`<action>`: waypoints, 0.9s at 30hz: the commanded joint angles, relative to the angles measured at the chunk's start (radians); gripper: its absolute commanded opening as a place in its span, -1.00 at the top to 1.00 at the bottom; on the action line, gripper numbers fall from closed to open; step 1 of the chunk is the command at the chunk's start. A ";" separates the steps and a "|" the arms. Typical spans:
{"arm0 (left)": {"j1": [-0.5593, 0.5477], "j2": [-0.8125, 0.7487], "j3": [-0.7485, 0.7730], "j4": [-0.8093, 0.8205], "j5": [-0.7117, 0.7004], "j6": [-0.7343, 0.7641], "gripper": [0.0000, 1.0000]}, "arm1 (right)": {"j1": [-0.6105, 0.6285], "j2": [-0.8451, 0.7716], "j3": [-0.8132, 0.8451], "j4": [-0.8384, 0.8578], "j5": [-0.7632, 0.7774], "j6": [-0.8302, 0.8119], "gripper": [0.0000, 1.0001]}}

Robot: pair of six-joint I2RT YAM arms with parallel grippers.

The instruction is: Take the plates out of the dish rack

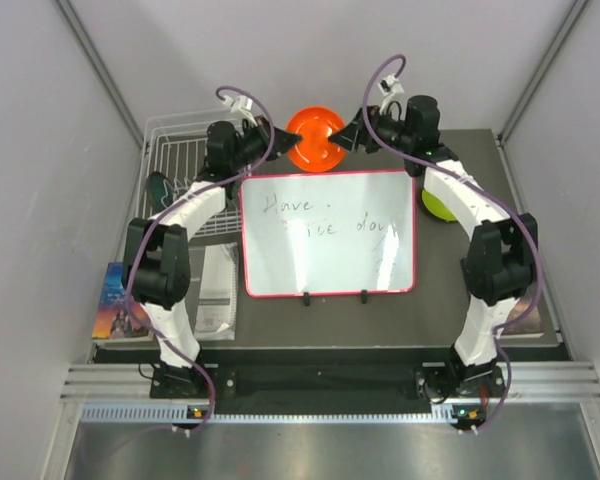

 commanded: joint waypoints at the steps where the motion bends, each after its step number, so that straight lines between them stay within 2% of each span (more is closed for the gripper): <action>1: -0.026 -0.006 0.069 0.148 0.039 -0.034 1.00 | 0.013 0.045 0.073 0.066 -0.063 0.029 -0.59; 3: -0.027 -0.006 0.074 0.173 0.057 -0.049 1.00 | 0.016 0.063 0.093 0.066 -0.072 0.032 -0.53; 4: -0.029 -0.009 0.071 0.180 0.056 -0.054 1.00 | 0.014 0.065 0.095 0.067 -0.072 0.032 -0.43; 5: -0.029 -0.009 0.072 0.182 0.060 -0.054 1.00 | 0.013 0.066 0.095 0.069 -0.066 0.032 -0.07; 6: -0.027 -0.012 0.074 0.179 0.065 -0.046 1.00 | 0.014 0.063 0.092 0.075 -0.061 0.028 0.14; 7: -0.027 -0.015 0.072 0.168 0.063 -0.037 1.00 | 0.011 0.059 0.087 0.081 -0.045 0.026 0.44; 8: -0.027 -0.018 0.066 0.161 0.062 -0.026 1.00 | 0.007 0.054 0.072 0.085 -0.031 0.026 0.99; 10: -0.026 -0.032 0.060 0.127 0.042 0.018 1.00 | -0.009 0.028 0.052 0.090 0.027 0.028 1.00; 11: -0.026 -0.038 0.056 0.105 0.033 0.033 0.52 | -0.018 0.016 0.033 0.083 0.061 0.025 1.00; 13: -0.007 -0.052 0.054 0.066 0.007 0.079 -0.15 | -0.036 -0.038 0.004 0.070 0.164 0.008 1.00; 14: 0.003 -0.061 0.040 0.043 -0.002 0.092 -0.33 | -0.059 -0.059 -0.022 0.055 0.195 0.002 1.00; 15: 0.028 -0.082 0.028 0.036 -0.013 0.112 -0.59 | -0.073 -0.106 -0.040 0.044 0.233 -0.003 1.00; 18: 0.105 -0.141 -0.029 0.019 -0.055 0.147 -0.83 | -0.159 -0.199 -0.123 0.026 0.345 -0.009 1.00; 20: 0.176 -0.188 -0.073 -0.010 -0.073 0.165 -0.86 | -0.246 -0.237 -0.190 0.024 0.367 0.005 1.00; 21: 0.201 -0.208 -0.090 -0.016 -0.088 0.184 -0.94 | -0.275 -0.274 -0.212 0.021 0.377 0.006 1.00; 23: 0.274 -0.257 -0.136 -0.034 -0.127 0.210 -0.96 | -0.357 -0.303 -0.264 -0.003 0.429 -0.004 1.00; 27: 0.349 -0.328 -0.167 -0.169 -0.217 0.340 -0.98 | -0.464 -0.313 -0.326 -0.104 0.465 -0.001 1.00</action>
